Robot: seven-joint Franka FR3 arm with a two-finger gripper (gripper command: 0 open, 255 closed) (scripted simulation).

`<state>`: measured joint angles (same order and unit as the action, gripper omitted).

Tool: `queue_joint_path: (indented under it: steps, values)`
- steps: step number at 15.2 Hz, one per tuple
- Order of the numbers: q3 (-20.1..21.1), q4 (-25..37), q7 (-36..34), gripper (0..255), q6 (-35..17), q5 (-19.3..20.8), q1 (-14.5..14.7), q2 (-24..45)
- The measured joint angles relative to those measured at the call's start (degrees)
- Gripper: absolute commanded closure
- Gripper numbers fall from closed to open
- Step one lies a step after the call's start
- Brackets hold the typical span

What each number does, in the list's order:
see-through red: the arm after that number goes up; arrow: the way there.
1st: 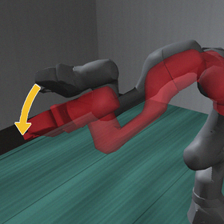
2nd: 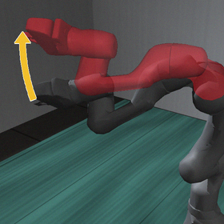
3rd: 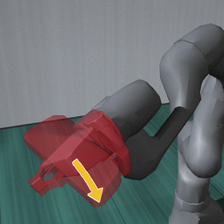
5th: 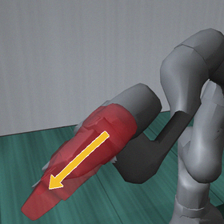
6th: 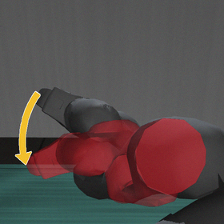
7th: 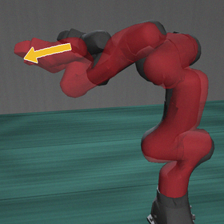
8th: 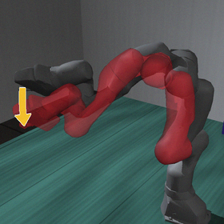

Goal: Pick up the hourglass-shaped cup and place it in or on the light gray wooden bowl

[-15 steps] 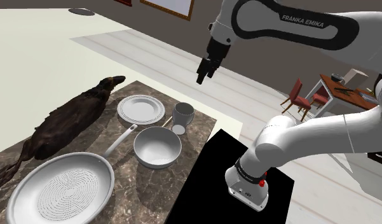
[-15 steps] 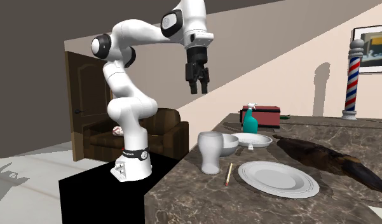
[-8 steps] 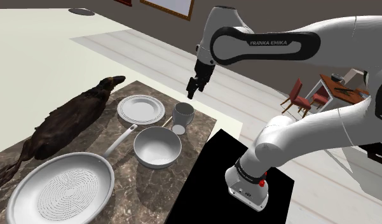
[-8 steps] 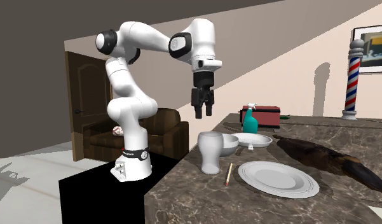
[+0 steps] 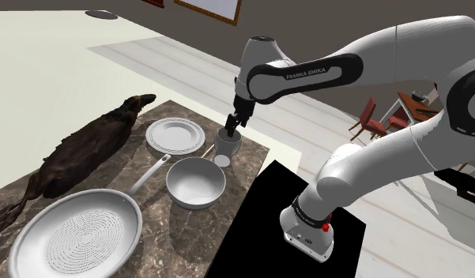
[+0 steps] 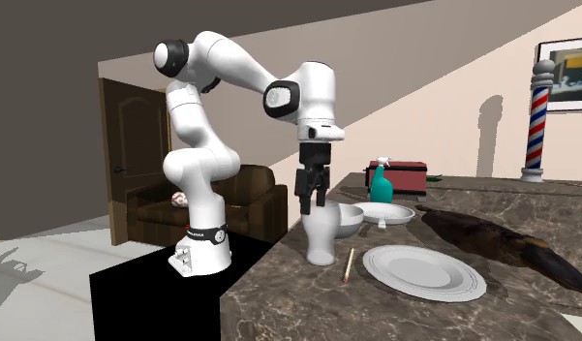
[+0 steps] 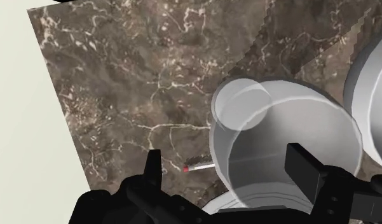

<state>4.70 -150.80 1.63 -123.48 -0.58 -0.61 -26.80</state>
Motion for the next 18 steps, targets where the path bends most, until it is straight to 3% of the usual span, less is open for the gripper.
queue_joint_path:
  steps: [5,11,12,18]
  values:
    - [0.17,-2.11,-0.2,0,-4.8,0.16,-0.12,2.72]
    - [0.17,-2.55,-0.2,0,-5.36,0.17,-0.13,2.8]
    - [0.17,-2.55,-0.2,255,-5.36,0.17,-0.13,2.8]
    - [0.15,-2.49,-0.19,255,-5.35,0.19,-0.14,2.75]
